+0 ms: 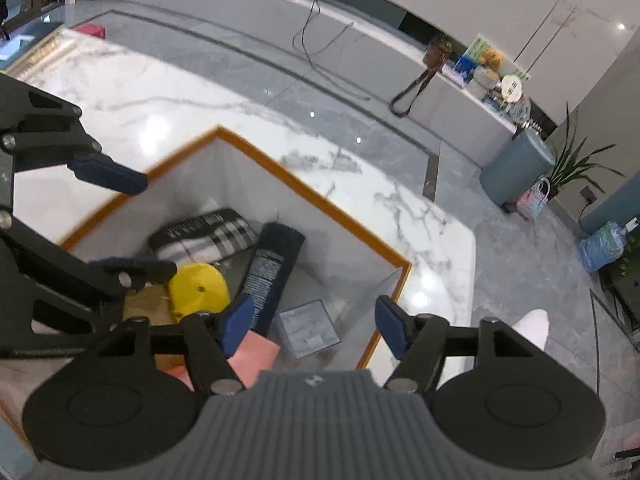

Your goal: Organize rigid objects

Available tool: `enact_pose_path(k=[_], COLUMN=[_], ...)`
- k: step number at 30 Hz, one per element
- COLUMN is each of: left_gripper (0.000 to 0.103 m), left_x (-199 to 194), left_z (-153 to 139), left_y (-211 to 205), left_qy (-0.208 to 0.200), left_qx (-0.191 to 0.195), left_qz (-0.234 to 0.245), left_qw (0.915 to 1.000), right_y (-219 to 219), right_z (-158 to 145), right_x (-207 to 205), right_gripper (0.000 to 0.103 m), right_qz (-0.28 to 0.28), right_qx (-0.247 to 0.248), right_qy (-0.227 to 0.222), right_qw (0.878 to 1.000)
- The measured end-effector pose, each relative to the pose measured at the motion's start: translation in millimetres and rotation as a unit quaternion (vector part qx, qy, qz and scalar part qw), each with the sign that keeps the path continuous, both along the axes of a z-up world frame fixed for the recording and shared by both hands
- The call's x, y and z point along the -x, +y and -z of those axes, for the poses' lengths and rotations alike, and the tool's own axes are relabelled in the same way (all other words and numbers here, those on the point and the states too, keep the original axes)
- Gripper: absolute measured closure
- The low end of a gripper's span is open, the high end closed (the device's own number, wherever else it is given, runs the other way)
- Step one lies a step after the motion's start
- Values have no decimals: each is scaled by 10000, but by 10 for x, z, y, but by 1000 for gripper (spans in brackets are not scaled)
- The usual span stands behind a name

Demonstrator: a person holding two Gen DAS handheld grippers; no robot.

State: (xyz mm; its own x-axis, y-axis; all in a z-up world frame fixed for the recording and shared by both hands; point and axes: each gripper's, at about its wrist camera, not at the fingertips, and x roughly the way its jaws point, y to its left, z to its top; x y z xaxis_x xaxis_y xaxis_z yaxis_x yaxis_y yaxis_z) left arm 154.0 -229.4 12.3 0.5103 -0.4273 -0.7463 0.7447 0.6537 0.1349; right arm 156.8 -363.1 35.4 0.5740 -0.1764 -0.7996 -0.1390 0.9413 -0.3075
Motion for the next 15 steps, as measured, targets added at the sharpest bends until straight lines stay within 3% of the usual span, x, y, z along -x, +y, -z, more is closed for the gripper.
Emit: enact_pose_path(k=[6, 11, 14, 15], left_gripper=[35, 32, 27, 21], left_x=[402, 710, 898, 975], left_z=[-378, -655, -753, -770], left_y=[352, 704, 895, 955], left_qy=[-659, -919, -1101, -1169], left_qx=[204, 588, 808, 934], left_qz=[-169, -519, -708, -716], left_qw=[9975, 9927, 9881, 9861], right_y=[294, 519, 652, 695], right_z=[-330, -545, -635, -652], right_x=[373, 731, 949, 1026], right_gripper=[29, 24, 22, 20], right_qz=[-73, -140, -103, -76], right_qx=[74, 19, -91, -98], right_qy=[-300, -603, -839, -955], right_qw=[9995, 9981, 9964, 9954])
